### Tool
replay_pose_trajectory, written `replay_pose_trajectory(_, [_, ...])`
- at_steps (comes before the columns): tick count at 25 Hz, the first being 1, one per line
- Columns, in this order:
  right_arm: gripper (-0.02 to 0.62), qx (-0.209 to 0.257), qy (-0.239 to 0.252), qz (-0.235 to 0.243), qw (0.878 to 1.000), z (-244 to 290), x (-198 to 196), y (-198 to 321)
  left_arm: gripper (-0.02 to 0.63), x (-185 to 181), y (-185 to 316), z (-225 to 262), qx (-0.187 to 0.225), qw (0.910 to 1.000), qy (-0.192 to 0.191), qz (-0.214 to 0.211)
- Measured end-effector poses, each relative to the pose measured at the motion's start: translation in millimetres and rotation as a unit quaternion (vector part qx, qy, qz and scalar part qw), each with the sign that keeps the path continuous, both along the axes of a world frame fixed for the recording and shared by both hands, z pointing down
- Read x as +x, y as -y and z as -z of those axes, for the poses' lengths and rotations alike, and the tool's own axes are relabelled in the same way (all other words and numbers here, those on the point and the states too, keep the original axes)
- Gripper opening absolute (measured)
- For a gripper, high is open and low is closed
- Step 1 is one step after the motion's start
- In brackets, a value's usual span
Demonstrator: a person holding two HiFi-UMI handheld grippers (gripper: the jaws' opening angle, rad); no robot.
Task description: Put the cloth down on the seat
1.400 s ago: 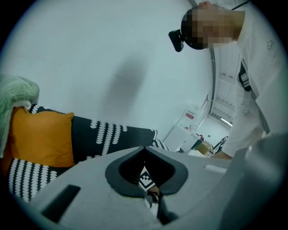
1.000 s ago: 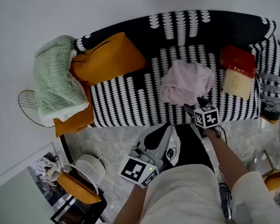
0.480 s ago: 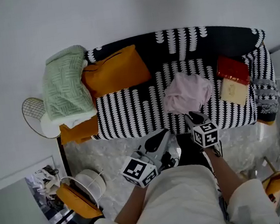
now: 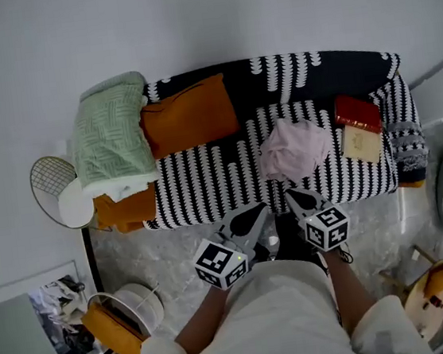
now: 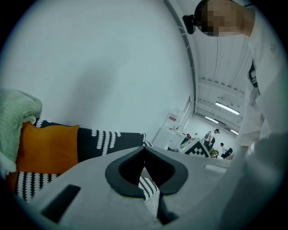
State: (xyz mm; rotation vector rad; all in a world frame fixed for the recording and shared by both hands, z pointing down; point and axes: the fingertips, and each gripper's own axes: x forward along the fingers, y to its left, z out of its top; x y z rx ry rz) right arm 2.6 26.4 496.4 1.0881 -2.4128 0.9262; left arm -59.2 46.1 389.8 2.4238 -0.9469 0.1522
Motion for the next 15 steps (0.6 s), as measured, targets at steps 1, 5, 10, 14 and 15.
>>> replay_pose_trajectory(1, [0.009,0.008,0.006,0.001,1.000,11,-5,-8,0.012,-4,-5,3,0.000,1.0000,-0.008,-0.003])
replay_pose_trajectory(5, [0.009,0.043,0.013,-0.029,0.999,52,-13,-37,0.012,-16,-29,15,0.005,0.9991,-0.037,-0.022])
replay_pose_trajectory(10, [0.009,0.084,0.031,-0.078,0.993,94,-14,-70,0.011,-15,-57,25,0.014,0.9958,-0.054,-0.073])
replay_pose_trajectory(14, [0.009,0.112,0.048,-0.092,0.988,126,-14,-99,0.011,-19,-75,33,0.017,0.9952,-0.049,-0.084])
replay_pose_trajectory(15, [0.009,0.118,0.054,-0.088,0.988,135,-15,-106,0.011,-20,-79,35,0.014,0.9951,-0.048,-0.085])
